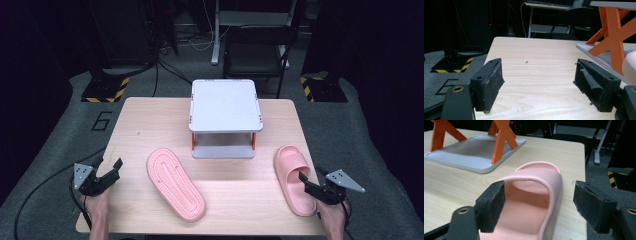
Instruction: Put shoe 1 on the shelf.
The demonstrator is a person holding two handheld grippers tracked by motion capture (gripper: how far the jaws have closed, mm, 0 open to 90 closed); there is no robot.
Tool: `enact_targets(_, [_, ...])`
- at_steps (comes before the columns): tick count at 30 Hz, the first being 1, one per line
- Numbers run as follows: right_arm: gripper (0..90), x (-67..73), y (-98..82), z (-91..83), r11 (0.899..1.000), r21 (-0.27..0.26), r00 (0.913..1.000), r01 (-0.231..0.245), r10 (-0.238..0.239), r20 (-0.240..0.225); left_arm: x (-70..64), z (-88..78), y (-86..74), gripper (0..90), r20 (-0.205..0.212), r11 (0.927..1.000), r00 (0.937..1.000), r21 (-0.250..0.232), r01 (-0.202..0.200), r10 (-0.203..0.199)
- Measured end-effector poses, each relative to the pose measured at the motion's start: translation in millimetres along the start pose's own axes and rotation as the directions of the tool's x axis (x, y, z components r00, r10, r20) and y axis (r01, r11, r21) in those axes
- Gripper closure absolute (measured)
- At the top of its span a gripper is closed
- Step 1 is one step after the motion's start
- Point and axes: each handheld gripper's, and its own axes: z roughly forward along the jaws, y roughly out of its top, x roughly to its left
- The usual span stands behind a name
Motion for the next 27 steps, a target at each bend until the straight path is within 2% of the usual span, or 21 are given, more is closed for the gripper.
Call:
enact_targets(2, [28.5,1.4,-0.6,0.8,1.0,0.015,1.0,0.006,-0.006,0.005,0.2,0.2,0.1,22.4,-0.002,1.0,1.0,0.002,0.0,0.0])
enact_targets(4, [33.0,2.1,-2.4,3.5,0.999,0.029,0.9994,0.022,-0.021,-0.028,0.3,-0.1,0.4,22.5,-0.001,1.0,1.0,-0.002,0.005,-0.005])
enact_targets(6, [37.0,3.4,-3.7,5.9,0.998,0.054,0.999,0.034,-0.032,-0.032,0.2,-0.4,0.6,22.5,-0.005,0.9999,0.9999,-0.009,0.009,-0.009])
enact_targets(10, [41.7,-0.1,-5.2,11.9,0.995,0.096,0.9992,0.04,-0.039,-0.008,-0.1,-0.3,0.3,22.6,-0.002,0.9999,0.9999,-0.007,0.011,-0.011])
enact_targets(11, [42.0,-0.3,-5.3,13.6,0.994,0.103,0.9995,0.024,-0.025,0.016,-0.2,-0.3,0.3,22.6,0.001,1.0,1.0,-0.001,0.009,-0.009])
enact_targets(13, [46.6,-2.5,-6.4,16.8,0.995,0.096,0.9998,0.017,-0.018,0.009,-0.5,0.0,0.2,22.6,0.002,1.0,1.0,-0.001,0.008,-0.008])
enact_targets(14, [48.4,-2.7,-6.3,16.5,0.992,0.123,0.9992,0.02,-0.024,0.032,-0.6,0.1,0.2,22.6,0.002,1.0,1.0,-0.001,0.008,-0.008])
enact_targets(18, [55.9,-5.5,-8.3,20.2,0.991,0.135,0.9979,0.001,-0.01,0.064,-0.1,-0.1,0.2,22.7,0.001,0.9999,0.9999,-0.005,0.011,-0.011])
enact_targets(19, [58.6,-5.3,-8.3,19.8,0.987,0.158,0.9973,-0.002,-0.01,0.073,-0.1,-0.2,0.2,22.7,0.0,0.9999,0.9999,-0.007,0.012,-0.012])
enact_targets(21, [61.1,-5.9,-10.0,20.0,0.986,0.166,0.9962,0.005,-0.02,0.085,0.2,-0.3,0.1,22.7,-0.001,0.9999,0.9999,-0.008,0.012,-0.012])
enact_targets(24, [68.4,-6.8,-11.7,21.5,0.981,0.192,0.9971,0.0,-0.015,0.074,0.3,0.0,-0.1,22.7,0.003,0.9999,0.9999,0.0,0.013,-0.013])
enact_targets(26, [71.3,-6.6,-11.6,23.9,0.986,0.169,0.9977,-0.001,-0.01,0.068,-0.4,0.1,-0.1,22.7,0.003,1.0,1.0,0.001,0.01,-0.01])
enact_targets(27, [73.3,-6.1,-10.2,23.6,0.982,0.187,0.9973,-0.006,-0.008,0.072,-0.4,-0.1,-0.1,22.8,0.004,0.9999,0.9999,0.0,0.01,-0.01])
